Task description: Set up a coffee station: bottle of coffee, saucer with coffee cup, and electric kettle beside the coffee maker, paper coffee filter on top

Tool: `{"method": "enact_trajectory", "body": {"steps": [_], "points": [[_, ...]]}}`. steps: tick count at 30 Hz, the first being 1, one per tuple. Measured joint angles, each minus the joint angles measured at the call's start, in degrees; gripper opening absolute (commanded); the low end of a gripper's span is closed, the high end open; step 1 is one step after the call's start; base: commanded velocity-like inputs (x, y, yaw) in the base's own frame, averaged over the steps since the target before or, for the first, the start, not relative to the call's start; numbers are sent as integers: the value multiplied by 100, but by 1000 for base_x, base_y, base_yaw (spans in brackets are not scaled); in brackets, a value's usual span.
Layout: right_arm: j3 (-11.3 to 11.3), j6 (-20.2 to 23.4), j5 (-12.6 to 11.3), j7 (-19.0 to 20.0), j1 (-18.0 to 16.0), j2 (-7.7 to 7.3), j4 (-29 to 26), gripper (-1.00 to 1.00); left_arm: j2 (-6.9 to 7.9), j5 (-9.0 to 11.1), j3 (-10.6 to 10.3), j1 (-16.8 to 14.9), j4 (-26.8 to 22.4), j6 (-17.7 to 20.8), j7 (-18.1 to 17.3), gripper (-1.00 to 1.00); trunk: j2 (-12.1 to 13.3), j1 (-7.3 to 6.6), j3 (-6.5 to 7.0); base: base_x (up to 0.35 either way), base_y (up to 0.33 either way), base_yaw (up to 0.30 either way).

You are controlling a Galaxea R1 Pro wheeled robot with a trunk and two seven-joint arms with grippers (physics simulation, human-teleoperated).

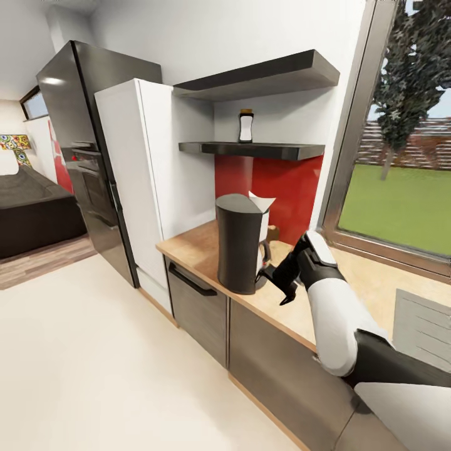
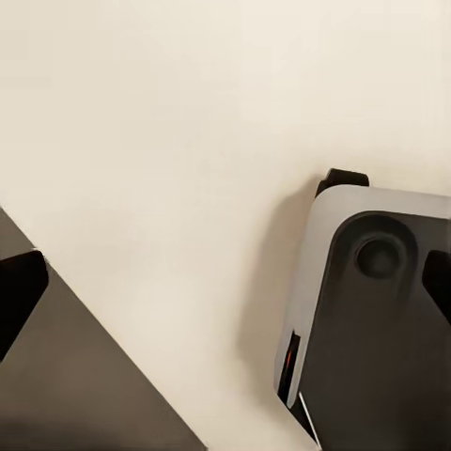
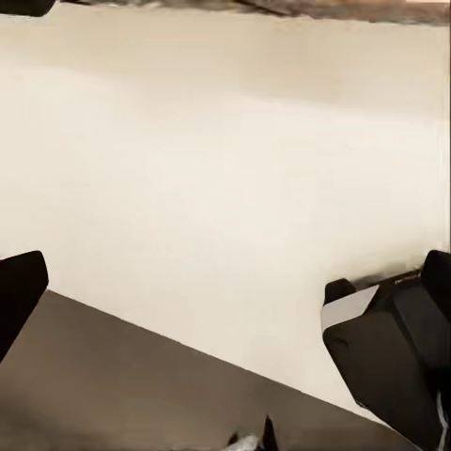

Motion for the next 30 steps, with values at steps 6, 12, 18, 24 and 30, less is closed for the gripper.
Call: {"method": "enact_trajectory", "body": {"steps": [6,12,18,24,30], "points": [[14,-1,-3,0,12,-1,315,100,25,0,0,-1,-6,0,1,100,-2,0,1,-289,150,0],[11,-2,4,16,18,1,868,100,3,0,-1,-8,-8,-7,-1,100,-2,-3,0,-137,102,0],[-14,2,132,35,196,5,1921,100,-20,0,0,-8,-8,-8,-9,100,-4,-4,-1,-8,6,0],[-19,3,831,42,1014,5,2141,100,-32,-13,-7,-5,-15,-8,-10,100,-4,-4,-1,0,0,0],[-2,13,1696,756,1879,5,2154,100,-37,-35,-23,-2,-17,-8,-12,100,-3,-3,-1,0,0,0]]}}
